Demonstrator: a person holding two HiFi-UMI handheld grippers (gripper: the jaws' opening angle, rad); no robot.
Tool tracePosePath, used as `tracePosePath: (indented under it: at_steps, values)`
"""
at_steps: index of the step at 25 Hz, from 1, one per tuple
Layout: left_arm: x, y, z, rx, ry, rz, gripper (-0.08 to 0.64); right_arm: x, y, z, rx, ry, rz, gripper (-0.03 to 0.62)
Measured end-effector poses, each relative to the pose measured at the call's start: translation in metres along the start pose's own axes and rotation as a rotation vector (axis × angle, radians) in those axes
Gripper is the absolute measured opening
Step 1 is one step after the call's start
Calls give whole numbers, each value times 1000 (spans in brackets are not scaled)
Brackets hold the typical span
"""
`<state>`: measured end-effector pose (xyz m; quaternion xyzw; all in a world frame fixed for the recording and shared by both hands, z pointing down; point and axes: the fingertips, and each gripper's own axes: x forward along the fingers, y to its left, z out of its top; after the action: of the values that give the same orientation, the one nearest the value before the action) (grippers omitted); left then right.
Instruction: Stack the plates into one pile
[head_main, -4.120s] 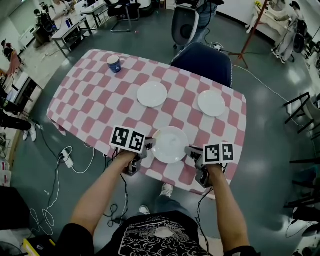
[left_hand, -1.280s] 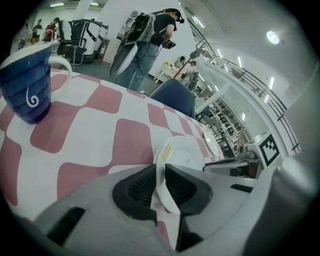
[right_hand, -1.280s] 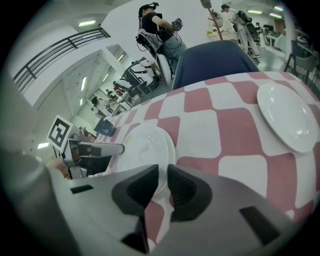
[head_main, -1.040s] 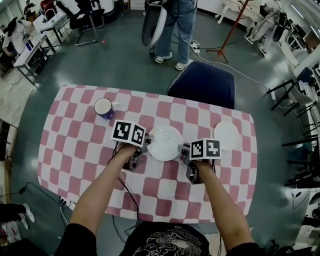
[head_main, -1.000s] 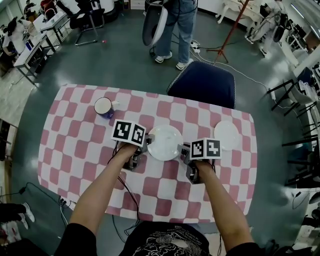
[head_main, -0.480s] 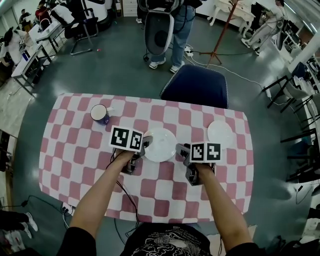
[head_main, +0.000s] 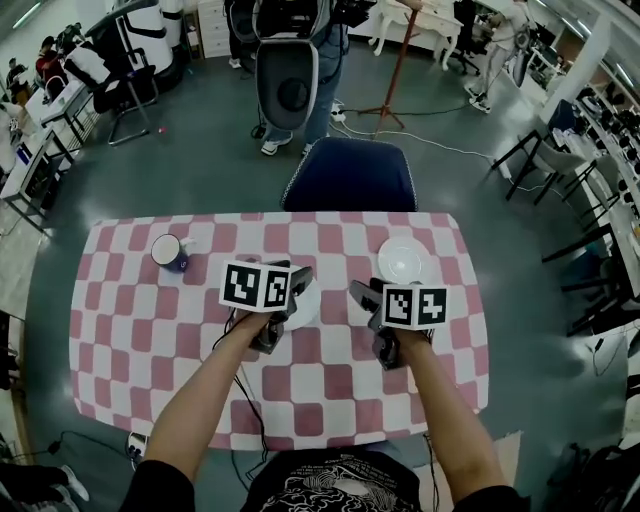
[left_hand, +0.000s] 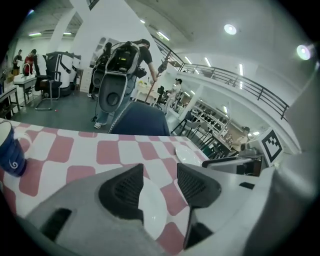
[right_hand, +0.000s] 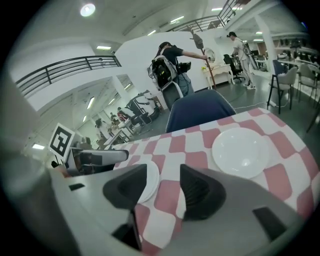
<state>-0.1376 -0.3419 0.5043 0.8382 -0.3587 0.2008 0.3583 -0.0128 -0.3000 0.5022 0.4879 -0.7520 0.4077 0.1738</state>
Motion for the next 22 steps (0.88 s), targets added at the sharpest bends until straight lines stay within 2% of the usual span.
tracePosePath:
  at_steps: [8,14,22]
  values:
    - [31,-53,8,37,-21,-56,238,-43,-36,21,-13,-85,-35,229]
    - [53,-78,12,29,-41,-46,247,-67,-74,34,-62,-98,-55,250]
    - [94,-110,12,14,-29,-21,262,-88,-133,50,-74,-80,-36,263]
